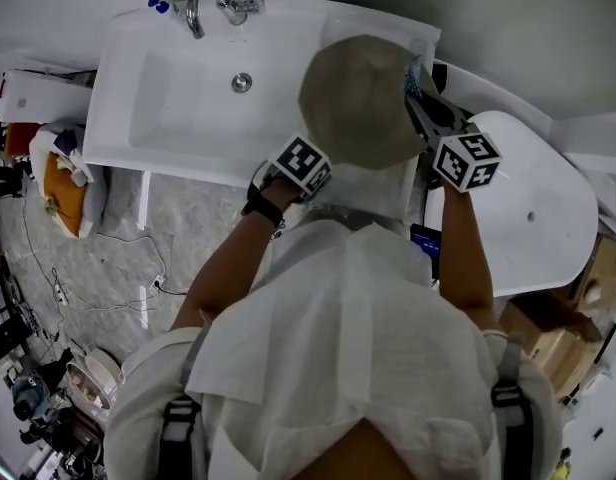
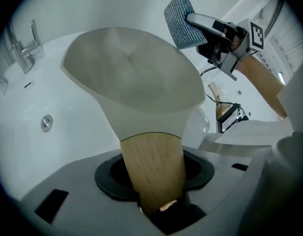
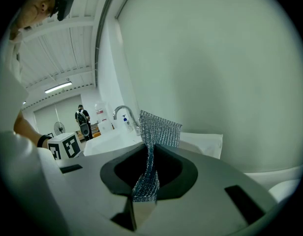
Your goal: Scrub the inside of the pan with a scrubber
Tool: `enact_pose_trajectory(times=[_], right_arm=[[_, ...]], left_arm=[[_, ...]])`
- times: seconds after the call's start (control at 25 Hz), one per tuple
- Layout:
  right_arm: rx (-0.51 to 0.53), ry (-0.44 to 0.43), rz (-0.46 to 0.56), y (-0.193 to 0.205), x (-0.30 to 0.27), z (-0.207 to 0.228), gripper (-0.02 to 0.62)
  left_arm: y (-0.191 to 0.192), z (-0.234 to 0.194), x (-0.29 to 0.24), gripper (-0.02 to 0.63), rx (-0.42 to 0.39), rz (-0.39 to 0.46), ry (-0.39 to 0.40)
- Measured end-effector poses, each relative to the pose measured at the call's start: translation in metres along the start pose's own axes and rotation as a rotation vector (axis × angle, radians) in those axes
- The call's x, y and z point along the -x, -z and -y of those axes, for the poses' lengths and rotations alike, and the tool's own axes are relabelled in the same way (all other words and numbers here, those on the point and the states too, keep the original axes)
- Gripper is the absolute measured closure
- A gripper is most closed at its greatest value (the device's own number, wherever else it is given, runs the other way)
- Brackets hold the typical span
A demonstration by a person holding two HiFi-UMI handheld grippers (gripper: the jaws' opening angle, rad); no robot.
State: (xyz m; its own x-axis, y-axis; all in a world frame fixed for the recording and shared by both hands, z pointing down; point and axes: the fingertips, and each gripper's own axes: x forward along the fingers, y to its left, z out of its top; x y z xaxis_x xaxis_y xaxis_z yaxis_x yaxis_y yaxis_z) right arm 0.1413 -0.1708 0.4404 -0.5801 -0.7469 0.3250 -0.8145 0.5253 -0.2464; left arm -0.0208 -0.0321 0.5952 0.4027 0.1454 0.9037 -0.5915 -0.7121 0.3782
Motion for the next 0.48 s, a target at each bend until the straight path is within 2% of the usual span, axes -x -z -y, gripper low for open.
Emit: enact_pose_trajectory(times=[0.2, 0.4, 0.48], right_arm=[[-0.005, 0.037, 0.008, 0.002, 0.007, -0.004, 0.548], [-0.005, 0.065, 0.015, 0.007, 0.014, -0.016, 0.548], [0.002, 0.08, 0.015, 0.009, 0.015, -0.02, 0.548]], left_arm=[[-0.005, 0.003, 0.005, 0.381, -0.018, 0.053, 0.039], [-0.003, 0.0, 0.019, 0.309, -0.072, 0.091, 0.006], [-0.003, 0.0, 0.026, 0.304, -0.082, 0.121, 0.007]])
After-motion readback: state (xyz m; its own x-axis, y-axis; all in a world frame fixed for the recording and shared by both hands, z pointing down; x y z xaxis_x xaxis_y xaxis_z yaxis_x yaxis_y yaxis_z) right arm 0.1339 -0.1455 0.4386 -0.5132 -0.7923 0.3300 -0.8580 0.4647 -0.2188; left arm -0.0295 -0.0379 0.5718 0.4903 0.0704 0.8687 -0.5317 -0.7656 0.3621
